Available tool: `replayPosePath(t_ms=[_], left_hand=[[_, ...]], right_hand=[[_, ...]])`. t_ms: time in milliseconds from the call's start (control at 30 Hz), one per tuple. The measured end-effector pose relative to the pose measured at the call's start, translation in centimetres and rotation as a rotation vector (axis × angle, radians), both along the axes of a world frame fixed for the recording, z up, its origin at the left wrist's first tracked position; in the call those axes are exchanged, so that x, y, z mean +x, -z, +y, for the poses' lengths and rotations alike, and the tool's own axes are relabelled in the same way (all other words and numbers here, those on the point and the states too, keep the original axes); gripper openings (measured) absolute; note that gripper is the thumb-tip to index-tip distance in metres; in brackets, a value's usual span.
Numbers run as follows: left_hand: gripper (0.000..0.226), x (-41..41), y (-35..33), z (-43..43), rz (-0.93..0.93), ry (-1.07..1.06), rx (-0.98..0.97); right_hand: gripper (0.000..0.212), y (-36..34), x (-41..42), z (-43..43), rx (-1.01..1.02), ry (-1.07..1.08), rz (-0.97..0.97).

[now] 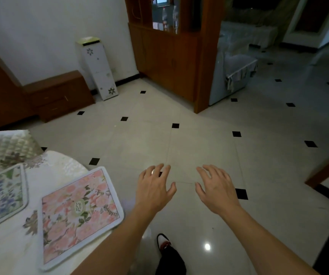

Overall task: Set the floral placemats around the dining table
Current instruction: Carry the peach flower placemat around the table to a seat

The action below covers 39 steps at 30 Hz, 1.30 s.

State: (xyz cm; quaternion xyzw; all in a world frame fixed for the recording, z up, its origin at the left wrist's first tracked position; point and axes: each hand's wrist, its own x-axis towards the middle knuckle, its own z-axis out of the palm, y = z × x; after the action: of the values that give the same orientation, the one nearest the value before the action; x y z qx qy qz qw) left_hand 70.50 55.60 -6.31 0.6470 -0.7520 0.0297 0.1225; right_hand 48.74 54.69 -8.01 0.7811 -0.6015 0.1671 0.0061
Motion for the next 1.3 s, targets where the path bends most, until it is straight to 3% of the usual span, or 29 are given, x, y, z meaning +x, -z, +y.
replayPosePath(t_ms=[300, 567, 767, 1033, 1300], left_hand=[[0.059, 6.8, 1.2, -12.0, 0.057, -0.147, 0.004], [0.059, 17.8, 0.6, -19.0, 0.137, -0.466, -0.062], [0.054, 24.9, 0.9, -17.2, 0.151, -0.728, -0.070], [0.055, 31.0, 3.1, -10.9, 0.153, -1.192, -0.036], [0.064, 29.9, 4.6, -5.3, 0.311, -1.702, 0.126]], right_hand=[[0.046, -0.1, 7.8, -15.2, 0.010, -0.132, 0.051], [0.043, -1.8, 20.6, -27.0, -0.056, -0.390, 0.075], [0.050, -0.7, 31.4, -29.4, -0.018, -0.684, 0.011], [0.042, 0.8, 45.8, -28.1, 0.031, -1.133, -0.001], [0.043, 1.9, 54.7, -26.9, 0.088, -1.505, 0.064]])
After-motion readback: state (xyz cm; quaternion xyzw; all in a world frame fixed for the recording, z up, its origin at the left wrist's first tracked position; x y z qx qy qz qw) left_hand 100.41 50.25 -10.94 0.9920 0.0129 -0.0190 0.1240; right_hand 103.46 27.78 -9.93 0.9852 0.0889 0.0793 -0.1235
